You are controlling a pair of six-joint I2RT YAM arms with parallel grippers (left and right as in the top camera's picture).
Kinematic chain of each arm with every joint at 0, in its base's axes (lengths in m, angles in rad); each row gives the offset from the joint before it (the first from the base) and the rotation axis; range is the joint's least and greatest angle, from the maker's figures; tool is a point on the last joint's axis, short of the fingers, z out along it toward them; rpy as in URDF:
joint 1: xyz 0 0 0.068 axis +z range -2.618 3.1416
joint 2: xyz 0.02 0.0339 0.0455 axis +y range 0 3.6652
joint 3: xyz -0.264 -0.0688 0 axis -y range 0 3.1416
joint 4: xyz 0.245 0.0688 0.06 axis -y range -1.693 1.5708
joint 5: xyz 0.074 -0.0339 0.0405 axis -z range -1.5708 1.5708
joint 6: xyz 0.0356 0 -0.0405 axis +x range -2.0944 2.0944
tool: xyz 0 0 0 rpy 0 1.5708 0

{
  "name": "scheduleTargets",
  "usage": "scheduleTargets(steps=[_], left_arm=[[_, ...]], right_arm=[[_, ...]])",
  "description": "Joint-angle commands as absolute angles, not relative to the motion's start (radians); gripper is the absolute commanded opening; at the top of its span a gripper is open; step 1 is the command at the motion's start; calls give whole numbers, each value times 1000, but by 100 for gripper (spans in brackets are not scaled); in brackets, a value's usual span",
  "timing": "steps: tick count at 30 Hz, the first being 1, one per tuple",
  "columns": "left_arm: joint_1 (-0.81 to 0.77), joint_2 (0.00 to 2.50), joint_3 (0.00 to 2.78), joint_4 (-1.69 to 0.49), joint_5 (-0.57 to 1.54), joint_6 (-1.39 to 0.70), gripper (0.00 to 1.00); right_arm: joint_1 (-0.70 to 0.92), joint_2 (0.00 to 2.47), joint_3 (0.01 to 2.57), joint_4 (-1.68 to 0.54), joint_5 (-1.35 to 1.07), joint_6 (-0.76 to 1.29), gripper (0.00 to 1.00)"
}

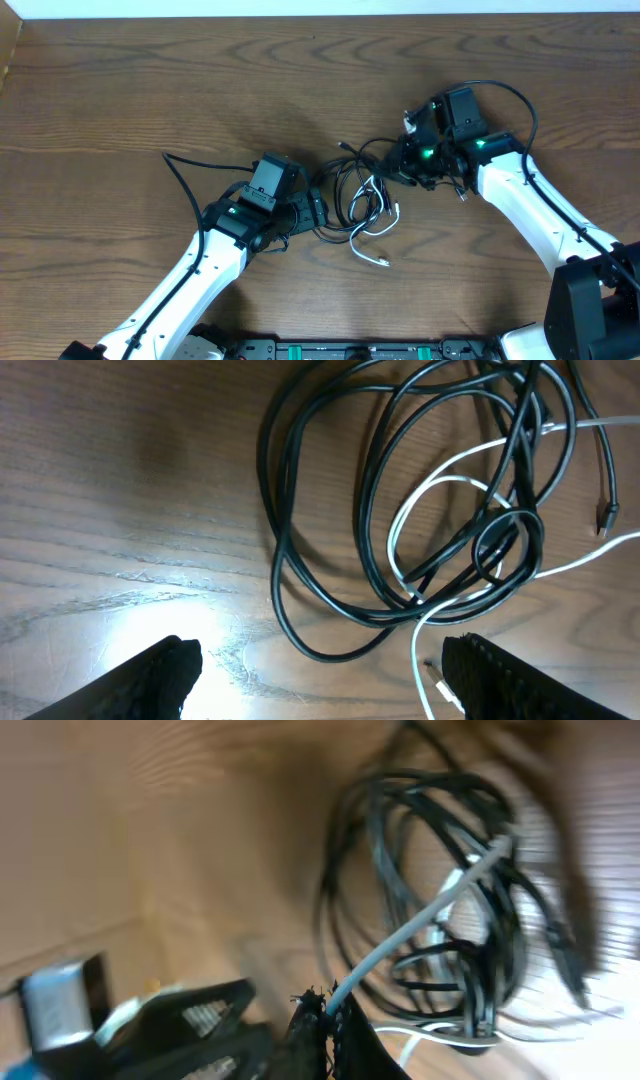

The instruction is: Untangle cables

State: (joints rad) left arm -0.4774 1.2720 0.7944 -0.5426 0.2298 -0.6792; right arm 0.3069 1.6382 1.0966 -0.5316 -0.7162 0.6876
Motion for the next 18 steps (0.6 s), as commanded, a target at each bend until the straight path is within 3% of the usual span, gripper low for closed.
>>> scheduleTargets(steps=[1,10,18], left_arm=[[-477,1276,806,-545,219,-666,84],[-477,1276,806,-545,218,-666,84],[-477,1276,806,-545,218,-666,84]], right_arm=[[303,1591,1099,-501,-828,648,2],[195,1395,1152,-470,-759,598,2],[138,1338,1375,-684,-574,488,2]])
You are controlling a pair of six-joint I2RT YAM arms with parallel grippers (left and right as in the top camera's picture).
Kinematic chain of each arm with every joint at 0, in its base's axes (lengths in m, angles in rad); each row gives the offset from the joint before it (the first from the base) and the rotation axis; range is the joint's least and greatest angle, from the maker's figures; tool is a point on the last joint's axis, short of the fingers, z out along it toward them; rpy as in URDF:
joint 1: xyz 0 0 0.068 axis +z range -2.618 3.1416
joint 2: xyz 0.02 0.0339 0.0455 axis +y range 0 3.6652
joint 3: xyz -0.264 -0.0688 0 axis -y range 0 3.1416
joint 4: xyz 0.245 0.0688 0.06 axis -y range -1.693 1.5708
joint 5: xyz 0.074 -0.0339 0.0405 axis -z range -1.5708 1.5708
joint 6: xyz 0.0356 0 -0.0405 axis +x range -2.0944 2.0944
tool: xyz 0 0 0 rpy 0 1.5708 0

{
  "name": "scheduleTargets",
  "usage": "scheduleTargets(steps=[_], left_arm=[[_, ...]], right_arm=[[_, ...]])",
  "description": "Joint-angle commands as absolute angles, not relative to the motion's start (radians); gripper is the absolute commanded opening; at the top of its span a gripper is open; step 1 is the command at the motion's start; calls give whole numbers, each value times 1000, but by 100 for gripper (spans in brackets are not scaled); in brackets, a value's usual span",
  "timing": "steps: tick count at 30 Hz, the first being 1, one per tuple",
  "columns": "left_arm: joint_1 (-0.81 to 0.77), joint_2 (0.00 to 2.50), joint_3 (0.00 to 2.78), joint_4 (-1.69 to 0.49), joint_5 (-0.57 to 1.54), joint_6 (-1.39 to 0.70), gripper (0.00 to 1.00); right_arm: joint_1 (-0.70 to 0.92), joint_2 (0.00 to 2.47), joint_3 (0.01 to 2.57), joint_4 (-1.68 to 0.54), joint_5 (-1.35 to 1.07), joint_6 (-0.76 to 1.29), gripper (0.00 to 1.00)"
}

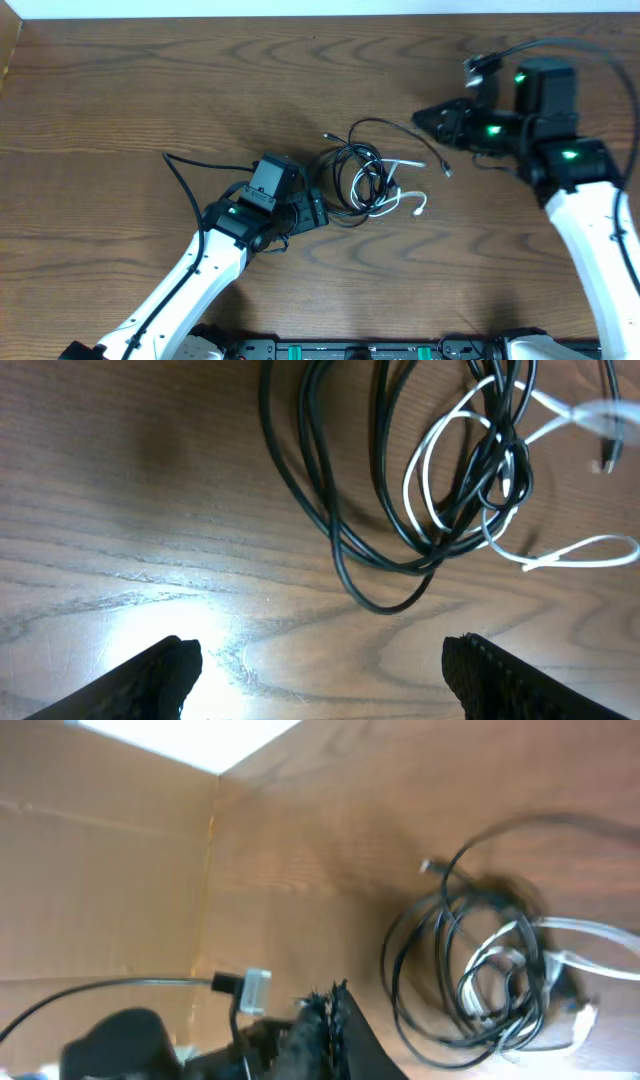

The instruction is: Untangle cables

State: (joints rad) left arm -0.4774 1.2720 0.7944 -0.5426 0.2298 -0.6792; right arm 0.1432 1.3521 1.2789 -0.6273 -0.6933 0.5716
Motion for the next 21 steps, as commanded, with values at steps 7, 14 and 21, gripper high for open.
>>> scheduleTargets(steps=[7,14,21], left_arm=[[-477,1276,806,-544,218,-666,84],[-477,1276,806,-533,218,-666,84],[-477,1276,806,-533,218,-666,84]], right_arm=[[141,1346,1459,-950,-297,501,13],[165,1409,1341,-1031,-281,598,65],[268,1478,1145,-778,-365,697,74]])
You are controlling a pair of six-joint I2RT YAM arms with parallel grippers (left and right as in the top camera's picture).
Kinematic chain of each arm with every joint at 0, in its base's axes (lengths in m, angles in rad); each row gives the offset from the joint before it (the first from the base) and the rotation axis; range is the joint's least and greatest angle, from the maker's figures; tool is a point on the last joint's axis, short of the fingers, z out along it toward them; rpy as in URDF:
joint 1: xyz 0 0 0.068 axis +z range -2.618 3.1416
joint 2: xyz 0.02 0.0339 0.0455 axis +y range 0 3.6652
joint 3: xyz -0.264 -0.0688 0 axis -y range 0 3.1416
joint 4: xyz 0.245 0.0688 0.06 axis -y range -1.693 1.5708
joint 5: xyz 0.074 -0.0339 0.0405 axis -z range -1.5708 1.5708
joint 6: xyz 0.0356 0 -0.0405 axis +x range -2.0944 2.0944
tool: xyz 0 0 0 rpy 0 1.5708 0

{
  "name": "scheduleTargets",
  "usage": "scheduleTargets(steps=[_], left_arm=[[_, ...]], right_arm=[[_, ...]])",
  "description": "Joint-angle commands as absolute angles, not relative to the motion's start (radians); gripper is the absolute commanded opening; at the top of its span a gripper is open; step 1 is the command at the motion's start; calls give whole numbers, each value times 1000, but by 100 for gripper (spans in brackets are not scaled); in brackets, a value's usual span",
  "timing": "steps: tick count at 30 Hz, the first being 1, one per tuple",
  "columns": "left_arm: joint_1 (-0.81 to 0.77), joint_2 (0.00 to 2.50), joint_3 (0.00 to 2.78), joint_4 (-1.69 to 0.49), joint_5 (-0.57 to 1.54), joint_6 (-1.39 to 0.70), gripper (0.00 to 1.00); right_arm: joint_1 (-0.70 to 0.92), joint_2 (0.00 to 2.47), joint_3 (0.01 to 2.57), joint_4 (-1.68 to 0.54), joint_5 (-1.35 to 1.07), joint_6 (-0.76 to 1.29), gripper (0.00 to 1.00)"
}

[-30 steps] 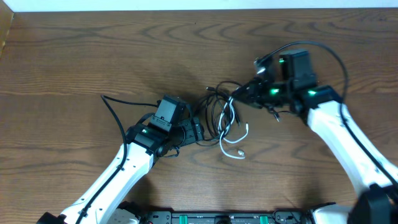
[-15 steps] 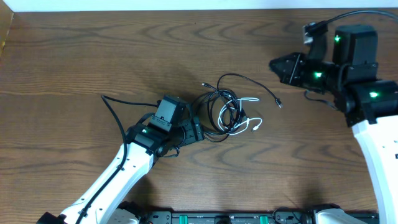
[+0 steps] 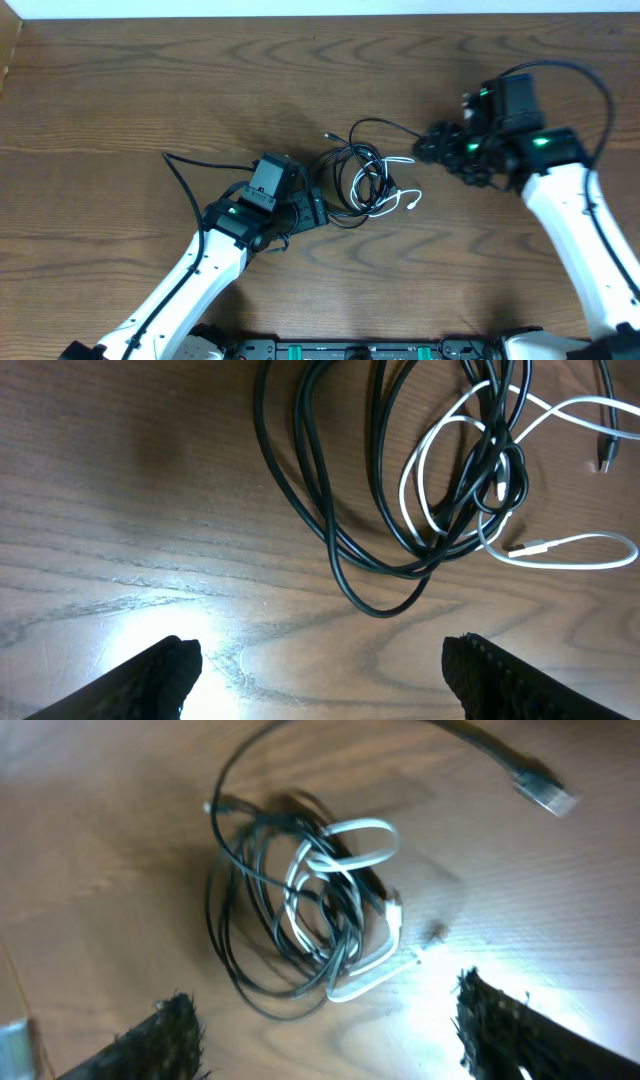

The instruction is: Untangle cables

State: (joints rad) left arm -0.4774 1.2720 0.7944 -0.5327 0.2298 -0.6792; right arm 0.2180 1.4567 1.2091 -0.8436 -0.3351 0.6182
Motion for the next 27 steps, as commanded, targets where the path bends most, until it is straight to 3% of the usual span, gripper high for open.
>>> scheduleTargets(steps=[1,4,9,14,22,27], left_arm=[[-477,1276,806,-533,218,-666,84],[-477,1276,806,-533,218,-666,84],[-477,1276,806,-534,219,-666,84],[-477,1276,806,-534,218,-666,84],[-477,1276,806,-534,218,-666,84],[-477,1276,806,-534,218,-666,84]], right_arm=[[290,1489,1112,-723,-365,753,66],[342,1513,1038,-582,-337,846,60],[413,1539,947,-463,-179,1039,58],[459,1540,879,-300,10,1040,56],[481,1623,834,-90,12,1040,54],[480,1723,834,55,34,1003,43]])
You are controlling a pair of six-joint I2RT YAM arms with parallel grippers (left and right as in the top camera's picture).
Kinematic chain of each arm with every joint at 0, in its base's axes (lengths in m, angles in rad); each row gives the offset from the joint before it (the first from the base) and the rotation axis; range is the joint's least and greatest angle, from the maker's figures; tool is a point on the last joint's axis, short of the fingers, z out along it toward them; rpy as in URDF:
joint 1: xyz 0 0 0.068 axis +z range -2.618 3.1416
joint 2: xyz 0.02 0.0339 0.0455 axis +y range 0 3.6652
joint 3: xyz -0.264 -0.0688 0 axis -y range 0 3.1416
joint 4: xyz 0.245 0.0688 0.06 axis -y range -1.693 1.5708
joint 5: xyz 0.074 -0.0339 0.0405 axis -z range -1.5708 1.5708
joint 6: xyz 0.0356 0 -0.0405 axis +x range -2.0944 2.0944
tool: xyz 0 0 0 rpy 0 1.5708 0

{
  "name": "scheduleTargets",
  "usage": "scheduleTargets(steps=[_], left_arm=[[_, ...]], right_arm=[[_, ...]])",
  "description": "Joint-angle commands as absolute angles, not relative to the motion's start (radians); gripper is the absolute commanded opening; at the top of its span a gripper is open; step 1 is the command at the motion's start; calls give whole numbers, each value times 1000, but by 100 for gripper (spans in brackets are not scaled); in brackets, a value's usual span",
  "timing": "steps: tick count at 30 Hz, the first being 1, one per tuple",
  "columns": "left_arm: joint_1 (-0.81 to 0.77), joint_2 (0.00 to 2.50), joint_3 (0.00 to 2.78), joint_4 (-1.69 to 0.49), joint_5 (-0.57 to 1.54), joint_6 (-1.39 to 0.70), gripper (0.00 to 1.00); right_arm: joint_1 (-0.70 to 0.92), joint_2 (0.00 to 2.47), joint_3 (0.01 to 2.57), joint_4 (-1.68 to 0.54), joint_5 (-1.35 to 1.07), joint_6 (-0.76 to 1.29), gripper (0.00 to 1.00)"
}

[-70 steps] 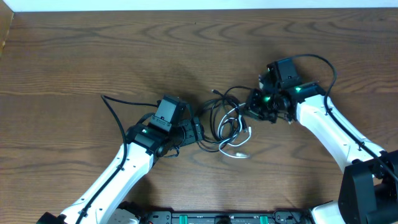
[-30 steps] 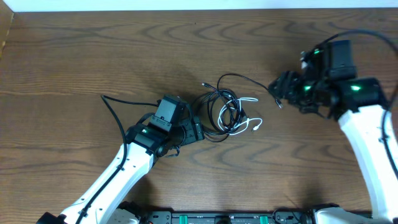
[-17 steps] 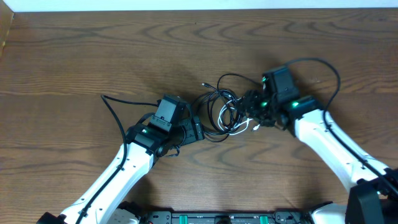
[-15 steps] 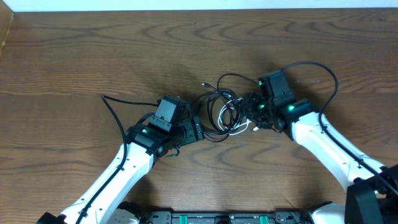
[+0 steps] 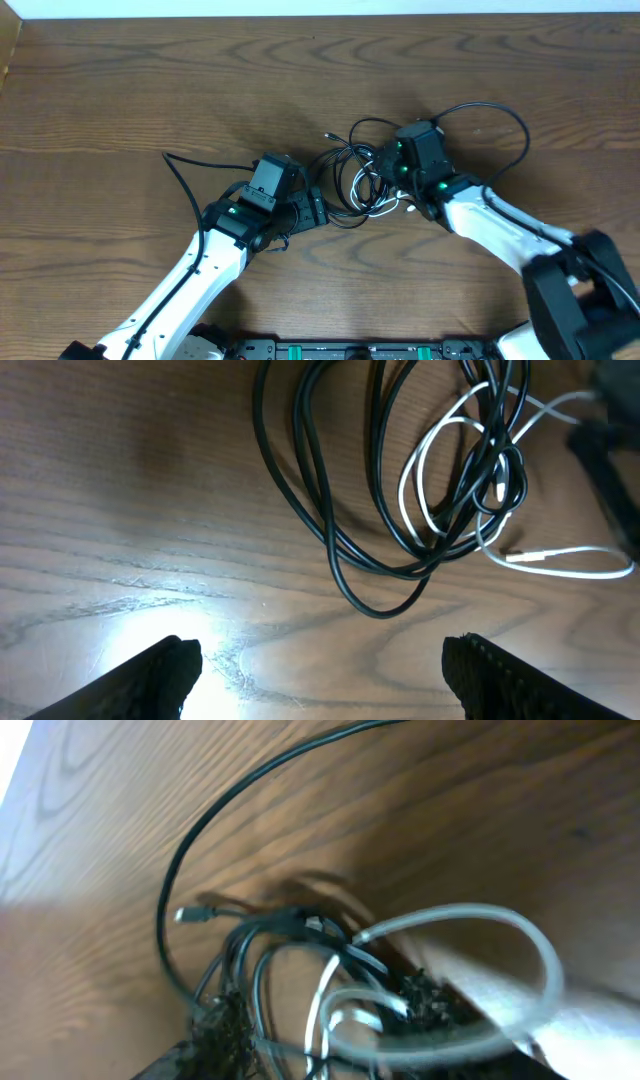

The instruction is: Untangle cables

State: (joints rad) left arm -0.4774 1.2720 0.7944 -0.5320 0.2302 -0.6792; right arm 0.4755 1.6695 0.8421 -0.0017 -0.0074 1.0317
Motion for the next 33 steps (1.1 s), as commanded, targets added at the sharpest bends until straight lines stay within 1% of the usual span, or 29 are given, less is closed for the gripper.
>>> scheduleTargets(steps=[1,4,5,6,7,11,14,20,23,26,30,33], left_arm=[[-477,1276,806,-534,218,-666,84],[-477,1276,806,-534,218,-666,84],[-477,1276,806,-534,218,-666,84],[-477,1276,806,-534,218,-666,84],[-477,1276,806,-534,218,-666,84],[-477,1276,806,-534,218,-666,84],[-477,1276,806,-534,218,-666,84],[-477,1276,806,-534,219,-666,84],[-477,1276,806,-534,219,-666,84],[-477,1276,806,-533,219,-666,84],[-477,1276,806,-533,219,-667,84],[-477,1276,806,-533,220,-672,84]], right_arm=[[480,1736,834,92,38,974,40],[479,1756,834,199,43,884,25],[479,1756,834,218,42,858,18],[479,1755,834,244,40,819,7],[479,1751,834,258,31,788,1],[479,1708,838,257,16,697,1],[478,1625,838,226,8,632,1],[441,1329,850,102,8,610,1],[421,1211,896,-4,-13,565,1],[418,1118,986,-159,-56,487,1],[418,1082,1113,-347,-55,437,1],[419,1092,1202,-440,-75,429,1]])
